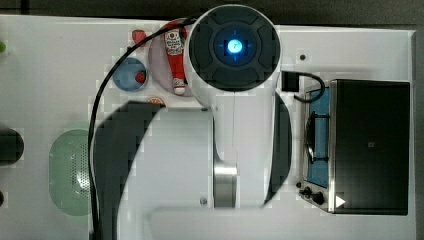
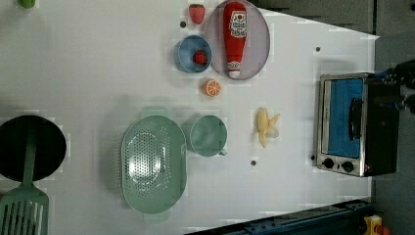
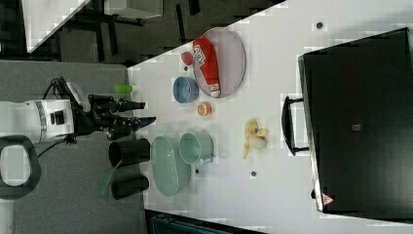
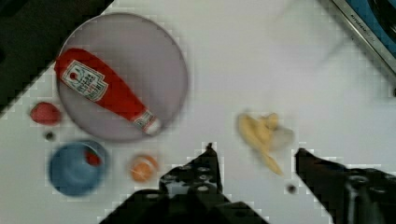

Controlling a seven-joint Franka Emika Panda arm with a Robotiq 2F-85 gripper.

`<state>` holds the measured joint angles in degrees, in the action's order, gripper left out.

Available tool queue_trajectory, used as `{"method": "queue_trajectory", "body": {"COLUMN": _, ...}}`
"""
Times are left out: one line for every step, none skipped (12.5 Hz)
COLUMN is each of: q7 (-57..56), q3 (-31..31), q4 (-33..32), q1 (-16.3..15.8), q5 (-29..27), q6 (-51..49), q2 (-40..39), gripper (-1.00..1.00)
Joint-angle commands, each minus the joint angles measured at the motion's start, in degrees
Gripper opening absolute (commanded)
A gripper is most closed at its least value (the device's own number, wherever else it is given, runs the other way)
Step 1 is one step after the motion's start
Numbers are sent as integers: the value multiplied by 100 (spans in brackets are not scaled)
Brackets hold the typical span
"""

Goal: Pick Banana and place it in mug.

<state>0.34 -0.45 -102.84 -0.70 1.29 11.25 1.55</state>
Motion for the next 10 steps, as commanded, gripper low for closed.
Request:
{"method": "queue_trajectory", "body": {"q7": -495, "q3": -233, "q4": -869, "q1": 282, "q5": -53, "q6": -838, "q2": 1556, "gripper": 54}}
{"method": "queue_trajectory", "body": {"q7": -495, "q3": -233, "q4": -884, "q1": 282, "q5": -53, "q6": -839, "q2": 1554, "gripper": 76}}
{"method": "queue_trajectory", "body": {"q7": -495, "q3": -231, "q4": -928, "q1": 281, "q5": -53, "q6": -839, "q2": 1554, "gripper": 97}}
{"method": "queue_trajectory", "body": {"q7": -496, "q3": -235, "q4": -1029, "q1": 281, "q5": -53, "q6": -832, "q2": 1549, "gripper": 100}}
{"method": "queue_trajectory", "body": {"q7": -496, "q3": -235, "q4": -1172, "q1": 281, "q5": -53, "q6": -770, "q2": 1531, "gripper": 100}}
{"method": "queue_trajectory", "body": {"q7": -496, "q3": -233, "q4": -1351, "q1": 281, "q5": -54, "q6": -649, "q2": 1493, "gripper": 100}}
{"method": "queue_trajectory", "body": {"q7": -497, "q3": -231, "q4": -1557, "q1": 280, "q5": -53, "q6": -432, "q2": 1439, "gripper": 100}}
{"method": "queue_trajectory", "body": {"q7": -508, "q3": -230, "q4": -1778, "q1": 280, "q5": -53, "q6": -172, "q2": 1371, "gripper": 100}}
{"method": "queue_trajectory", "body": {"q7": -578, "q3": -227, "q4": -2025, "q1": 279, "q5": -53, "q6": 164, "q2": 1282, "gripper": 100}}
{"method": "queue_trajectory", "body": {"q7": -744, "q3": -228, "q4": -2271, "q1": 279, "q5": -53, "q6": 494, "q2": 1178, "gripper": 100}}
